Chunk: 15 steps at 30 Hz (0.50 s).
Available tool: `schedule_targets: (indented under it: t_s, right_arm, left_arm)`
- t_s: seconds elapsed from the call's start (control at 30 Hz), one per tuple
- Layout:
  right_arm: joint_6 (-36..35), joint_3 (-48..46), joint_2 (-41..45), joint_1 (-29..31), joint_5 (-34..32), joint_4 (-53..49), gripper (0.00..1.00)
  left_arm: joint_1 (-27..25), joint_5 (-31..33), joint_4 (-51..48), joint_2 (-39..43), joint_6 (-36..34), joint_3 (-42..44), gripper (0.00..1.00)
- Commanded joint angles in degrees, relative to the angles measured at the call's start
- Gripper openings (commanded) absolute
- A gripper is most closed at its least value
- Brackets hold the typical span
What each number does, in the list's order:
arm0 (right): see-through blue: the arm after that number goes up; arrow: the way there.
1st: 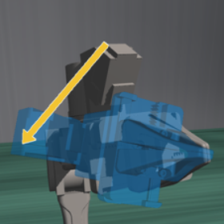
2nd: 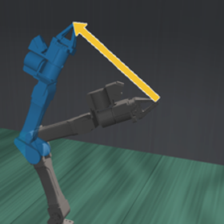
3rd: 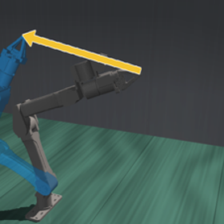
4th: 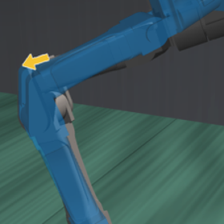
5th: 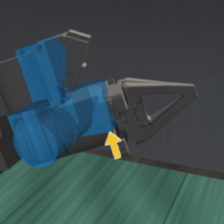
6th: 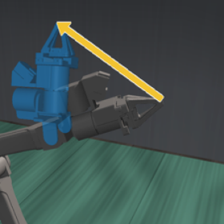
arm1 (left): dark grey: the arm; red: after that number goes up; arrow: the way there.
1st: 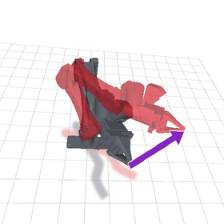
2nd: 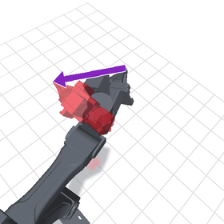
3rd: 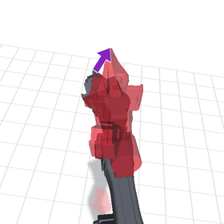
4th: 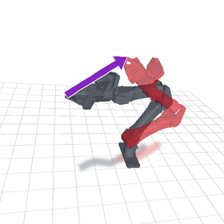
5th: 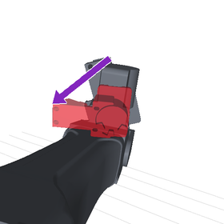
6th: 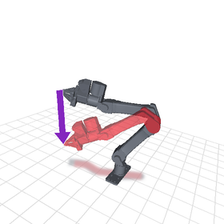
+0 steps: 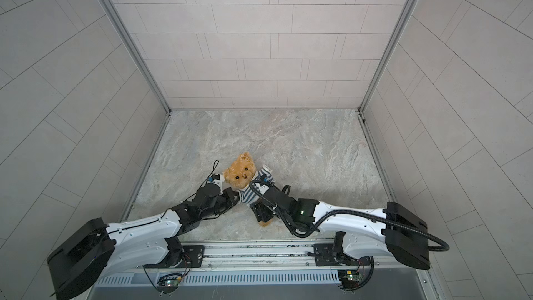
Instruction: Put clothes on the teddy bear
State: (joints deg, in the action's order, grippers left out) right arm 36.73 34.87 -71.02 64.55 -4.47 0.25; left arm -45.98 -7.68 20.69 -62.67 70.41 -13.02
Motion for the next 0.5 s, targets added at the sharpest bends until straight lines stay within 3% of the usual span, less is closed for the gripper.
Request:
schedule_targets:
  t_s: [0.0,0.3,0.47]
  right_arm:
    - [2.6,-1.2,-3.6,0.1,-3.0,6.0,0.73]
    - [3.6,-4.8,-9.4,-1.0,-8.2,13.3,0.61]
    - [3.0,-5.2,-10.3,-2.9,-7.5,13.1,0.35]
  left_arm:
    - [-1.5,0.4,1.6,0.6,1.5,1.3,0.00]
    - [-3.0,0.4,1.3,3.5,1.4,3.1,0.00]
    - [-3.0,-1.1,1.3,4.3,0.6,3.7,0.00]
